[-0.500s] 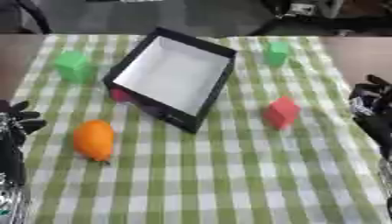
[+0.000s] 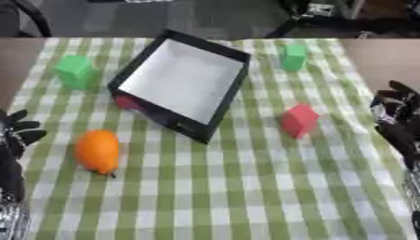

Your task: Pick up objects on the table and place them in the box.

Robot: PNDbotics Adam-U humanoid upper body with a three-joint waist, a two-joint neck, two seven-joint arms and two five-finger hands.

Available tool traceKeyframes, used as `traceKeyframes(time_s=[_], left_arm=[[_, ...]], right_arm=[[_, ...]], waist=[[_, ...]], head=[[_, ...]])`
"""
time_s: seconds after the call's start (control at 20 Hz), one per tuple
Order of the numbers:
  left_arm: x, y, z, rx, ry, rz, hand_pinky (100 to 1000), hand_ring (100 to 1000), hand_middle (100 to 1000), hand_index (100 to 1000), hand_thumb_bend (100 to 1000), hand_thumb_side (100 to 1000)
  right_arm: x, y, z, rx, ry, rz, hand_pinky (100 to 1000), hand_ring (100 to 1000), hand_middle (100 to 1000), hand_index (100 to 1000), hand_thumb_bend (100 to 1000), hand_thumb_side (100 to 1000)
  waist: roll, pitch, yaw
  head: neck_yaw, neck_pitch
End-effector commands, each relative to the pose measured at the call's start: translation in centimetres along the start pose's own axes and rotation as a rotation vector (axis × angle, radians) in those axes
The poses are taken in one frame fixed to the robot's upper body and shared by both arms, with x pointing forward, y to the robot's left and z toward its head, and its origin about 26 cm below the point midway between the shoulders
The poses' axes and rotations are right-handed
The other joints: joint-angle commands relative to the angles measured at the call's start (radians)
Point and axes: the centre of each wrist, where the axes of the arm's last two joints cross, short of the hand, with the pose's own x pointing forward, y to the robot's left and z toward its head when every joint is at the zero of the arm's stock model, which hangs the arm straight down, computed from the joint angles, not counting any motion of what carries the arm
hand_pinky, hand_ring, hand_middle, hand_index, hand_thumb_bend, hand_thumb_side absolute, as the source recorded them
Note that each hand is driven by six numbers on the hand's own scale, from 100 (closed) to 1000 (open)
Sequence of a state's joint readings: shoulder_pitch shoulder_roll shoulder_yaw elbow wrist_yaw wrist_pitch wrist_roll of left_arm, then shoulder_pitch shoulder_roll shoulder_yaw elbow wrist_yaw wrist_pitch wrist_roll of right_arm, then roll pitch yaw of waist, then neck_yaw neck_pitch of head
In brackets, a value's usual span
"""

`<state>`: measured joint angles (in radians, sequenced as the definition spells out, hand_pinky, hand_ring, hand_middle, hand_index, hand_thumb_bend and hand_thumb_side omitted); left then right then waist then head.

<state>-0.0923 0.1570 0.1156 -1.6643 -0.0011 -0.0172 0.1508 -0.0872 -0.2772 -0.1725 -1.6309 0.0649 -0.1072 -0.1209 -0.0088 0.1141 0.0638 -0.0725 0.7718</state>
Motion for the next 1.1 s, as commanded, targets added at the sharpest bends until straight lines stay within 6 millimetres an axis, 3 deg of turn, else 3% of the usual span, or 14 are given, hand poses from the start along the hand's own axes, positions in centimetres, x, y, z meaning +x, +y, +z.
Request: traceKeyframes(time_s=[0.05, 0.45, 0.65, 0.8, 1.1], left_arm=[[0.6, 0.2, -0.2, -0.002, -0.025, -0.014, 757, 585, 576, 786, 217, 1000], [0.9, 0.4, -0.4, 0.010, -0.039, -0.020, 757, 587, 579, 791, 244, 1000], [2.0, 1.2, -1.0, 0.015, -0.093, -0.065, 764, 598, 593, 800, 341, 941], [4.2, 2.4, -2.4, -0.019, -0.193, -0.175, 780, 625, 626, 830, 480, 821], [11.2, 5.0, -6.4, -0.348, -0.421, -0.643, 786, 648, 657, 857, 509, 699]], right_arm=[[0.6, -0.6, -0.4, -0.005, -0.025, 0.007, 789, 685, 726, 879, 120, 356], [0.5, -0.6, -0.3, -0.006, -0.022, 0.008, 789, 685, 726, 879, 121, 356], [0.5, -0.6, -0.3, -0.006, -0.020, 0.010, 789, 684, 726, 879, 120, 356], [0.4, -0.7, -0.2, -0.007, -0.017, 0.013, 788, 684, 727, 879, 120, 356], [0.2, -1.0, -0.1, -0.004, -0.011, 0.025, 788, 684, 726, 879, 119, 356]], waist=[[-0.013, -0.018, 0.001], [-0.012, -0.022, 0.002], [-0.012, -0.023, 0.000], [-0.010, -0.025, -0.001], [0.001, -0.031, -0.009]], head=[[-0.004, -0.002], [-0.002, -0.002], [0.002, -0.002], [0.003, -0.002], [0.005, -0.002]])
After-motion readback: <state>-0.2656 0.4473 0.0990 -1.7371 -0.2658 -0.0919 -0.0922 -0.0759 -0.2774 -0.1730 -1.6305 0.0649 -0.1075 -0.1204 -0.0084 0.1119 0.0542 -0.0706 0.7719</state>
